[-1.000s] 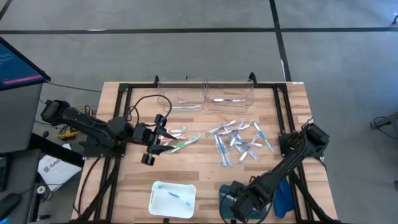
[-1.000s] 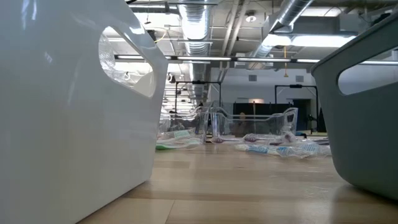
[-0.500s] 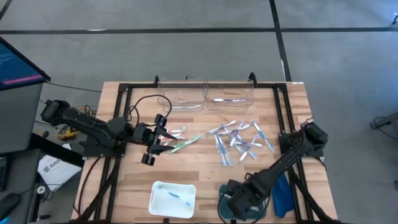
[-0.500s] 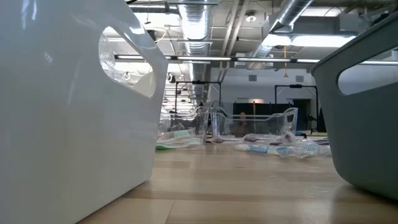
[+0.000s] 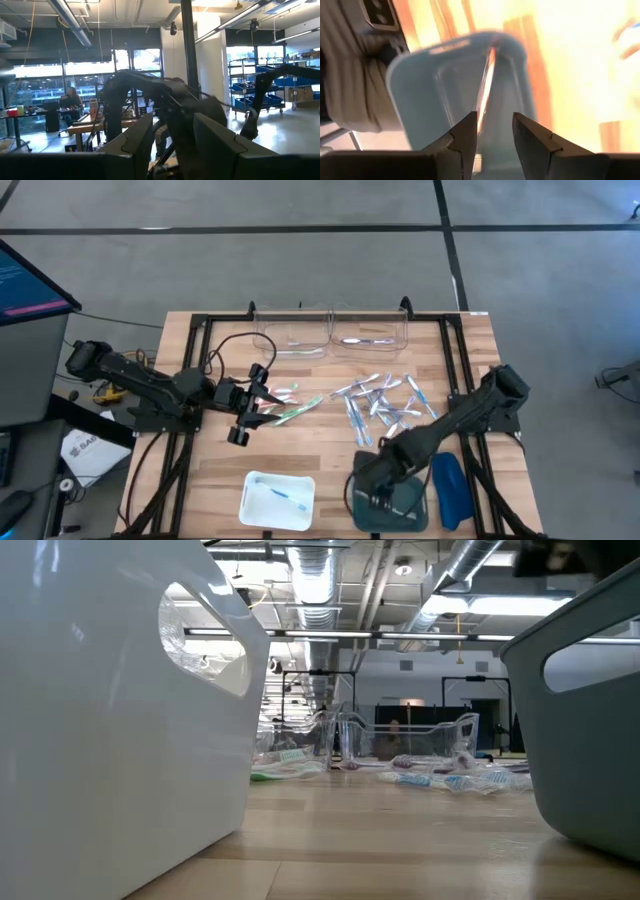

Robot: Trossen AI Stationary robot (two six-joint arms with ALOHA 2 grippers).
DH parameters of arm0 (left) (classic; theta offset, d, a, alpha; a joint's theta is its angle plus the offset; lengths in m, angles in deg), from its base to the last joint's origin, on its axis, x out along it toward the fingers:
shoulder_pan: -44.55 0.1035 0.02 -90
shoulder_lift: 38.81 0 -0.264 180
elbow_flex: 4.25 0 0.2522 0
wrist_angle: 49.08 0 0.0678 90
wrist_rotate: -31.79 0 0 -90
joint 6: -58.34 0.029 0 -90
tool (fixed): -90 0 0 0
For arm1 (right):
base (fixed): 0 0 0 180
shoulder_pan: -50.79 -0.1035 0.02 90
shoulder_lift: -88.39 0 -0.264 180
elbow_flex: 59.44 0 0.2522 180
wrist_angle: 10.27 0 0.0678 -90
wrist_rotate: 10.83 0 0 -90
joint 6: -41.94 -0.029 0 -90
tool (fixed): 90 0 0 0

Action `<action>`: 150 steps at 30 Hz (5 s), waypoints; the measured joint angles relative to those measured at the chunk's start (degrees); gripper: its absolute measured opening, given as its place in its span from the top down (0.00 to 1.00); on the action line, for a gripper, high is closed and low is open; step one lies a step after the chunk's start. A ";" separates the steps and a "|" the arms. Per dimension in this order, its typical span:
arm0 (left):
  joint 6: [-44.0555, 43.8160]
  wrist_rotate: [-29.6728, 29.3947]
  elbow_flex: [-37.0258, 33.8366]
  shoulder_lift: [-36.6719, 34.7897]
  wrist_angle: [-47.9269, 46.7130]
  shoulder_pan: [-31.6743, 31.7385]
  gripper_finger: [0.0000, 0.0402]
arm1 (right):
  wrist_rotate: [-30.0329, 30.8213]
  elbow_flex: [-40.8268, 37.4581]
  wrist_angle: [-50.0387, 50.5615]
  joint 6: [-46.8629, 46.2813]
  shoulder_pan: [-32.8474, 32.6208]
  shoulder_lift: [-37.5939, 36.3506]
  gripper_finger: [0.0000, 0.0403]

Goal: Pick & Place Toothbrushes
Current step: Put the green toothbrush into the left transparent bin

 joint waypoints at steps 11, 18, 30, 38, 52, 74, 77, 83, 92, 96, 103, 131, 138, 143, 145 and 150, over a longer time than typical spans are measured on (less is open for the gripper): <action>0.00 0.02 0.00 0.00 -0.20 0.00 0.66 | 36.94 0.00 -3.63 11.88 1.37 -13.88 0.71; 0.00 0.02 0.00 0.00 -0.41 0.00 0.66 | 64.07 0.00 -10.95 22.21 1.07 -13.77 0.71; 1.84 -1.66 0.00 0.11 -0.66 0.20 0.66 | 69.02 -0.17 -12.54 23.80 10.63 -3.86 0.71; 3.28 -2.84 0.00 0.11 -0.59 3.36 0.66 | 35.96 -4.91 -41.66 47.36 11.51 -3.37 0.71; 3.56 -2.57 0.07 1.69 -0.67 8.22 0.66 | 22.12 -30.02 -72.65 44.84 18.02 -18.30 0.71; 5.65 8.93 20.61 26.15 -22.06 24.67 0.66 | 22.27 -42.69 -77.55 52.77 22.38 -39.41 0.71; 5.05 9.11 21.14 27.00 -24.63 24.14 0.66 | 21.93 -42.71 -74.67 51.25 25.05 -40.67 0.71; -2.59 9.09 21.23 26.99 -32.35 22.73 0.66 | 21.42 -42.71 -72.64 46.14 28.48 -44.33 0.71; -10.80 0.00 21.18 32.09 -33.57 19.23 0.66 | 21.09 -42.70 -67.07 49.69 30.80 -49.71 0.71; -15.75 -0.61 21.16 37.38 -33.87 17.61 0.66 | 21.04 -42.62 -67.54 50.22 32.39 -49.22 0.71; -16.48 -8.22 21.16 42.36 -30.72 16.75 0.66 | 21.08 -42.69 -68.29 50.22 35.11 -47.96 0.71; -9.97 -15.81 29.67 55.46 -27.89 15.13 0.66 | 15.29 -41.44 -58.29 46.55 35.07 -47.63 0.71; -12.73 -14.07 29.88 56.33 -30.39 17.27 0.66 | 15.22 -41.42 -56.35 46.55 35.18 -47.63 0.71; -14.89 -12.65 29.88 56.33 -32.81 18.43 0.66 | 15.16 -41.42 -56.21 46.55 35.22 -47.63 0.71; -14.97 -12.62 29.88 56.33 -33.13 18.47 0.66 | 15.16 -41.42 -56.21 46.55 35.22 -47.63 0.71; -14.99 -12.61 29.88 56.33 -34.36 18.45 0.66 | 15.18 -41.42 -56.20 46.55 35.22 -47.63 0.71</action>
